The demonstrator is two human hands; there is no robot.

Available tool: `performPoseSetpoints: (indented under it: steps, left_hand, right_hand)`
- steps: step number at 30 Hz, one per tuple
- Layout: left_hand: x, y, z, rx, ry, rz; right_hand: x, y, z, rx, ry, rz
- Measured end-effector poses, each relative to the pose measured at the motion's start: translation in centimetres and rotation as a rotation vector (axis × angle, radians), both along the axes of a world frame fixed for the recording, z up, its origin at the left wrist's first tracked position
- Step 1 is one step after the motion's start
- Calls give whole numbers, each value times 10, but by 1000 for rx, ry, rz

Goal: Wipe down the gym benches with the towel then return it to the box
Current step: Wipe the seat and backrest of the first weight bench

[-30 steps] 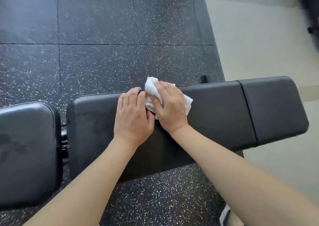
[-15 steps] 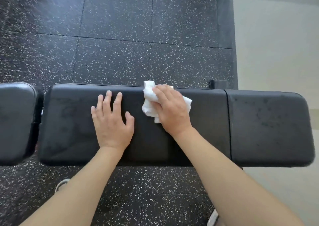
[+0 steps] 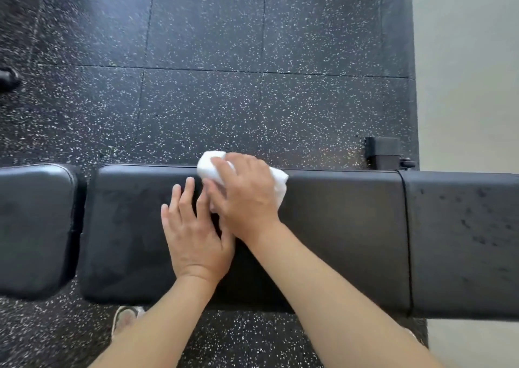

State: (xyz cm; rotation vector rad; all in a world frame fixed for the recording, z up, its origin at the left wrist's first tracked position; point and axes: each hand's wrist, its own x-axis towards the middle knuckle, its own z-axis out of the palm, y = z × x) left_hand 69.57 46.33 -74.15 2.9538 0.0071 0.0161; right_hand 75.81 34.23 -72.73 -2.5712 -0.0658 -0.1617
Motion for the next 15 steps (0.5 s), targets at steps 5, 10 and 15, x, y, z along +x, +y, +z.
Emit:
performPoseSetpoints:
  steps: [5,10,15]
  left_hand:
    - [1,1,-1,18,-2,1]
    - [0,3,-3,30,14,-22]
    - [0,4,-6,35,34,-35]
  right_hand:
    - [17,-6,0,-58,32,108]
    - [-7,-145,-8,-122,66,-42]
    - [-18,-188,-10,-160,60,-127]
